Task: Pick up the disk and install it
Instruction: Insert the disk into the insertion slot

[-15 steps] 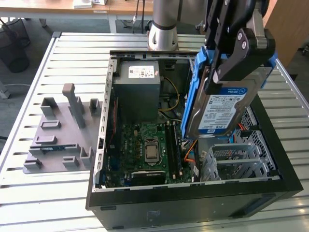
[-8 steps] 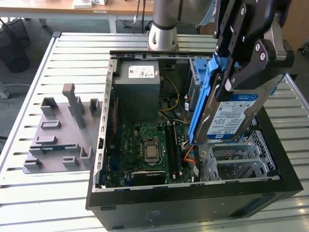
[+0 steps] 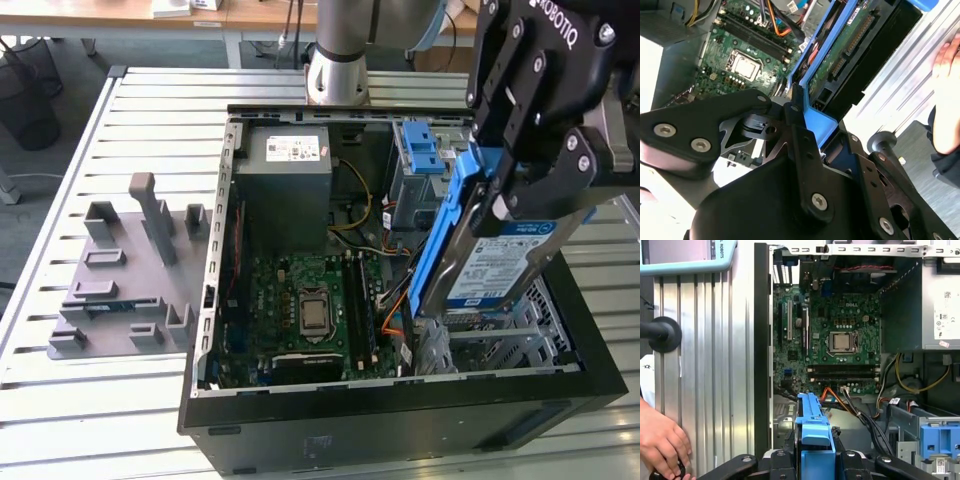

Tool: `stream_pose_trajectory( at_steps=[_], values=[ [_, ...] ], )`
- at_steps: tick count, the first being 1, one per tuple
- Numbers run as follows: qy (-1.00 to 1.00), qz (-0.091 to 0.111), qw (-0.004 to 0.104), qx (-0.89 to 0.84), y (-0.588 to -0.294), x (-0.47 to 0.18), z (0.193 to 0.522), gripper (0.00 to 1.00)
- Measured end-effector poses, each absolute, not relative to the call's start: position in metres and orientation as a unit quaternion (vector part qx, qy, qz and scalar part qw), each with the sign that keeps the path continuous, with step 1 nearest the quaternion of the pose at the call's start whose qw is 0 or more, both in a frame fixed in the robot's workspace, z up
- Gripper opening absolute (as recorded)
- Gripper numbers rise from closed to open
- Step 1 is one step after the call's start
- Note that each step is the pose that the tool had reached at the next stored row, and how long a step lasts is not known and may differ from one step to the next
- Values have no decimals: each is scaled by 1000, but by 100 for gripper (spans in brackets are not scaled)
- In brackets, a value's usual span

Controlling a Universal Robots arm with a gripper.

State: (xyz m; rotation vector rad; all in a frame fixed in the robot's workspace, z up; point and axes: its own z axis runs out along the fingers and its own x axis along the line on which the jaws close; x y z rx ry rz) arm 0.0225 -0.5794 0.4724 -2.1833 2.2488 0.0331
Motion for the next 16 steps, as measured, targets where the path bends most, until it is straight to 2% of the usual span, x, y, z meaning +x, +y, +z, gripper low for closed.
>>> stream_pose_trajectory(
  at_steps=[16],
  values=[
    [717,11,3,-697,-582,47,467,36]
  ],
)
